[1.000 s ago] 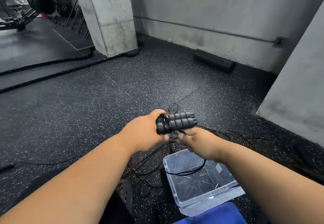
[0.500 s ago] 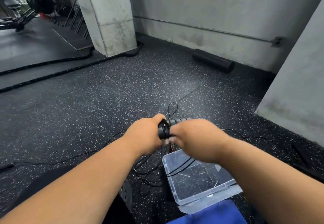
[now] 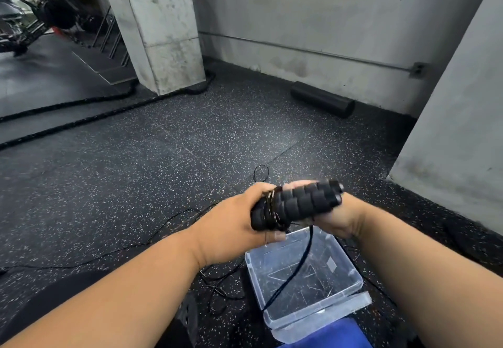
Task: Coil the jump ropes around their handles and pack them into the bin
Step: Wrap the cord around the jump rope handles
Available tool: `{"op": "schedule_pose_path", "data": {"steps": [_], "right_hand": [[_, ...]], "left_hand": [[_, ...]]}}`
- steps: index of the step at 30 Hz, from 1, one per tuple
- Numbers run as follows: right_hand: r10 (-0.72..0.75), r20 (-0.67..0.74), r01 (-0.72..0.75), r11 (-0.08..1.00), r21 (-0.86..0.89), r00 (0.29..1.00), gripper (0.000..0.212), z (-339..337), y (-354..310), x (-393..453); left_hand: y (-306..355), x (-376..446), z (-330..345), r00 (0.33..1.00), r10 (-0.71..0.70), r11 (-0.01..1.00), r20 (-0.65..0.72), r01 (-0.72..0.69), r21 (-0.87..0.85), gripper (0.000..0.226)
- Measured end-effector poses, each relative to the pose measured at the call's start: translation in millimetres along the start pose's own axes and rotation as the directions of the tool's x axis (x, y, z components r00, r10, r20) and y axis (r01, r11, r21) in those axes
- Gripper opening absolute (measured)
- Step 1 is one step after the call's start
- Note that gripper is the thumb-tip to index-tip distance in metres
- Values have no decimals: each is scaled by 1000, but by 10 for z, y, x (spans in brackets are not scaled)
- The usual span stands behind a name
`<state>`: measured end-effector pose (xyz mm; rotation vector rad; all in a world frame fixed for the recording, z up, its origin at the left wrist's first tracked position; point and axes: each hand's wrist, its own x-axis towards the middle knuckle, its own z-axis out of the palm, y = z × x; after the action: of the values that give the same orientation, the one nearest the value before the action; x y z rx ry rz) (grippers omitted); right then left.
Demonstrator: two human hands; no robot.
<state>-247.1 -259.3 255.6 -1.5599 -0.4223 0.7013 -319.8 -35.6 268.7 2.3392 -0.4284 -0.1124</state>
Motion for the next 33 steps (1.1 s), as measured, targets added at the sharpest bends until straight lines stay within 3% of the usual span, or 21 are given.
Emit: {"op": "schedule_pose_path", "data": {"steps": [3,5,7,10,13,15,17,18,20,23,25,27,28,30,33], "right_hand": [[15,-215,-78,955,-285,977,38,208,18,58],[8,-221,-151,750,-644,975,26,336,11,91],[-8,-196,-163,530,-832,980,25,426,32,100],[-39,-157,-107,567,-817,987,15,518,-31,32],[-5,-77,-62,524,-850,997,19,641,-236,-102],[-54,-14,11,427,-904,998,27,678,-391,-186],[-135,-17,33,363,-931,991,27,568,-547,-205],[-168,-36,35,401,-915,985,24,475,-588,-195],[-183,-73,53,604,-795,980,28,236,-619,-162],[-38,-59,11,913,-407,998,32,-27,-452,-149],[75,15,-72,986,-150,997,25,-62,-206,-97],[121,27,-120,992,-30,992,25,14,23,-30],[135,6,-135,990,-38,991,31,79,106,6],[97,-87,-116,963,-243,991,41,246,140,44],[-47,-154,-75,714,-696,987,34,457,54,9]], "left_hand": [[-29,35,2,987,-97,992,-126,85,-97,81],[-90,63,0,986,-122,992,-110,119,-30,95],[-187,94,-17,986,-131,986,-101,140,91,86],[-379,151,-80,969,-170,942,-181,214,259,72],[-530,175,-166,949,-228,861,-219,302,410,69],[-541,152,-181,970,-219,843,-108,244,479,71],[-433,100,-142,981,-167,874,97,101,474,75],[-353,68,-101,977,-126,900,172,40,434,76],[-186,22,-42,979,-43,953,201,-20,303,72],[-67,-16,-48,988,25,995,155,-40,92,69],[-79,-41,-80,987,42,999,152,-42,-8,69],[-113,-39,-102,992,32,978,120,-6,-207,66],[-124,-20,-109,997,16,953,73,7,-302,64],[-193,50,-131,995,-71,936,-65,44,-349,60],[-381,122,-190,954,-237,971,-186,227,-72,61]]}}
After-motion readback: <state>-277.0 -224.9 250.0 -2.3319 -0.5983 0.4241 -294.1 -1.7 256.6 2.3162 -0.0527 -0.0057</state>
